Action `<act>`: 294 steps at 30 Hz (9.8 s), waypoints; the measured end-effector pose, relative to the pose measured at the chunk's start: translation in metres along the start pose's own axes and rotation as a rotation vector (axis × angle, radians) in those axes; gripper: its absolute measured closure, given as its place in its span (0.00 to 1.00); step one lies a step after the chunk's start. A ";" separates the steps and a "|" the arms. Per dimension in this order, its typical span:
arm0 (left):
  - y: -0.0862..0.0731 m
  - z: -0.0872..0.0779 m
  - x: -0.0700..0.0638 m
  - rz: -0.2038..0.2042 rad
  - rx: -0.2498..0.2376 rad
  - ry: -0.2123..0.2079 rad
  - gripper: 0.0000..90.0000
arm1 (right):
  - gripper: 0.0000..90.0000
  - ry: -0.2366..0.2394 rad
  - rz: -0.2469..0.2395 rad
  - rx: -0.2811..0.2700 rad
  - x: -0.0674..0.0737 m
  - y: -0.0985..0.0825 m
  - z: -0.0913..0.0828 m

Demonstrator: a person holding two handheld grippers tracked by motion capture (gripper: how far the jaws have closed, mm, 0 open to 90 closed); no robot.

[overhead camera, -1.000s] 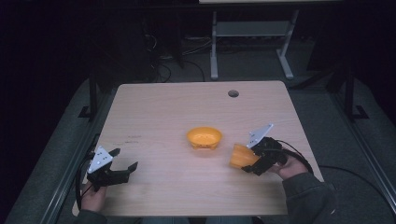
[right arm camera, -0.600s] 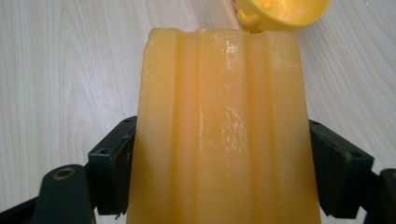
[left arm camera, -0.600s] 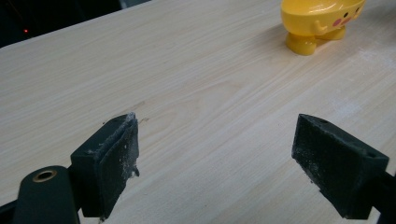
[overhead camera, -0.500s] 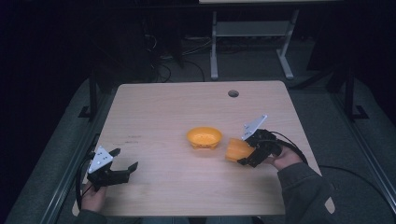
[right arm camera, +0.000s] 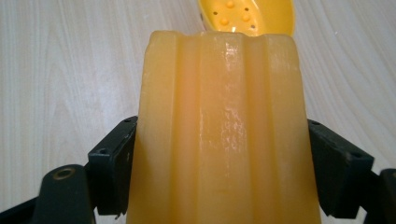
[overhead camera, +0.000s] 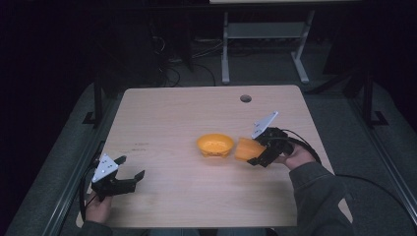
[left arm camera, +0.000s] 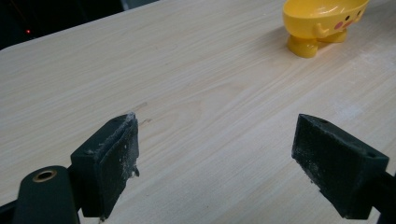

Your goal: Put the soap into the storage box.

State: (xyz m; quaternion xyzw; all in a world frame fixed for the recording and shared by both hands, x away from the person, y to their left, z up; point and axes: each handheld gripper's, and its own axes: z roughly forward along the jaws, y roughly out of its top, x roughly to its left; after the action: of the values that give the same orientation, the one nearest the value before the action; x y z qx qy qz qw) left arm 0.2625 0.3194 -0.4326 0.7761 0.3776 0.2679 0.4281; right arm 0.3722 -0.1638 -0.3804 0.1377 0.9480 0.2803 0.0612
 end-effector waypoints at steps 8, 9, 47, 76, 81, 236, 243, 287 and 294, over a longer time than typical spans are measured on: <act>0.000 0.001 -0.001 0.002 -0.004 -0.003 0.16 | 0.23 0.017 -0.003 0.009 -0.007 0.007 0.007; 0.000 0.001 -0.001 0.003 -0.003 -0.003 0.16 | 0.23 0.014 -0.013 0.006 -0.009 0.011 0.007; 0.000 0.000 0.001 -0.008 -0.014 0.002 0.16 | 0.23 0.059 -0.093 -0.006 -0.035 0.074 0.026; 0.000 0.001 0.001 -0.006 -0.007 -0.005 0.16 | 0.23 0.116 -0.160 -0.008 -0.037 0.098 0.062; 0.000 0.001 0.002 -0.007 -0.007 -0.004 0.16 | 0.23 0.127 -0.165 -0.016 -0.038 0.100 0.067; 0.001 0.006 -0.003 0.003 0.006 -0.019 0.16 | 0.16 0.069 0.057 -0.042 -0.027 0.025 0.016; 0.001 0.007 -0.003 0.003 0.006 -0.020 0.16 | 0.16 0.055 0.068 -0.060 -0.023 0.014 0.012; 0.001 0.008 -0.005 0.014 0.014 -0.026 0.16 | 0.16 0.031 0.159 -0.059 0.002 -0.045 0.004; 0.001 0.008 -0.006 0.015 0.018 -0.028 0.16 | 0.16 0.034 0.173 -0.046 0.007 -0.053 0.004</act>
State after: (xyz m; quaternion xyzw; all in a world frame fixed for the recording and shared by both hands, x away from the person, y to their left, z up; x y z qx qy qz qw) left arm 0.2658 0.3107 -0.4364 0.7864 0.3682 0.2569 0.4242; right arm 0.3537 -0.2026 -0.4133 0.2130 0.9268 0.3085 0.0240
